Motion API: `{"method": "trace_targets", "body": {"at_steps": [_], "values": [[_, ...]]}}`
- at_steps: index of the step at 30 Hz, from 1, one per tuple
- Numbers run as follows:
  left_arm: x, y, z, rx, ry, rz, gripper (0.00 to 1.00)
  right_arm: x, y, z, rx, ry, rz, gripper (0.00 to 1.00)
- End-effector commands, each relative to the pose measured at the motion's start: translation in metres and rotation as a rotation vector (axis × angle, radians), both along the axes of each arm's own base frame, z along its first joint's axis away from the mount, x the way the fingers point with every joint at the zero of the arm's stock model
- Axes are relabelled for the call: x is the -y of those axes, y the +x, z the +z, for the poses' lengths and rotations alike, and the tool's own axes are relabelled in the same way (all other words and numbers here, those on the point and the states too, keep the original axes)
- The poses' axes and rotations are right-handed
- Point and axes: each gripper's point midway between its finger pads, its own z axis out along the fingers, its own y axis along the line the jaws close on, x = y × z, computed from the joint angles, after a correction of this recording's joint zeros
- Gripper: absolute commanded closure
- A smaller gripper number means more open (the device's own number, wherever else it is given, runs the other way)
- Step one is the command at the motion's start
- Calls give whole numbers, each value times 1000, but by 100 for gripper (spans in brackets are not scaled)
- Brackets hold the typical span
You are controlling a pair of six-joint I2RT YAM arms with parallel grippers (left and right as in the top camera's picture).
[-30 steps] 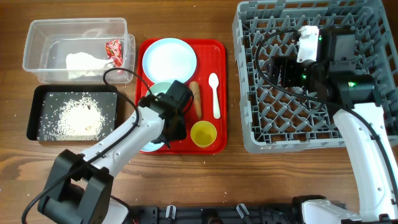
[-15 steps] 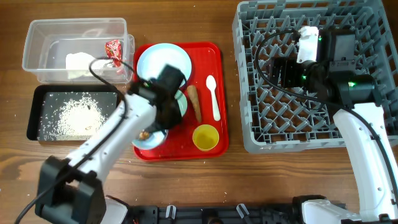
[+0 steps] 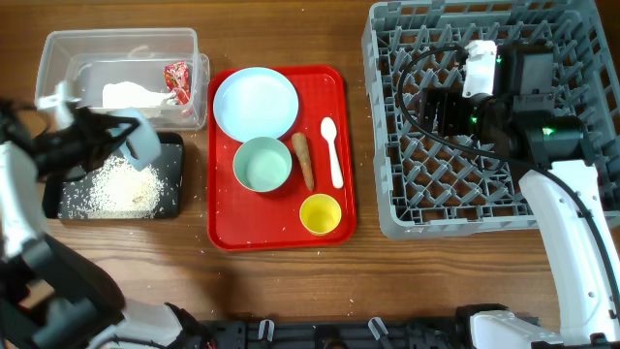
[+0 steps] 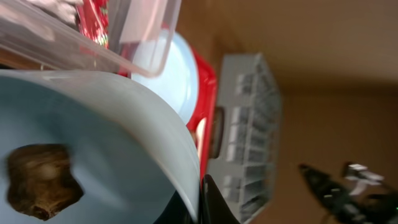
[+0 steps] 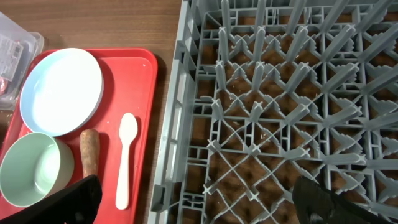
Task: Sort waste into correct bins and load items into the dishwasher rack
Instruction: 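Put the empty blue bowl back on the red tray, then grasp the yellow cup with the left gripper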
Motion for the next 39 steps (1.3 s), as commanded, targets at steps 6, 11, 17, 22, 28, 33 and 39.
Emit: {"method": "trace_targets", "body": {"at_steps": [6,11,17,22,28,33,39], "values": [[-58,8,-26,93,-593,179,96,-3,4,6,12,21,2,0],[-45,-1,1,109,-577,167,96,-3,4,6,12,21,3,0],[106,-46,43,69,-151,-319,96,-3,5,4,6,22,1,0],[151,-78,-49,-545,417,-337,96,-3,7,-6,-27,35,-18,0],[191,-118,-86,-654,836,-335,96,-4,9,-8,-32,33,-16,0],[209,-121,-132,-552,940,-299,96,-4,10,-9,-30,34,-17,0],[212,-112,-142,-505,933,-281,50,-4,10,-9,-31,35,-18,0]]}}
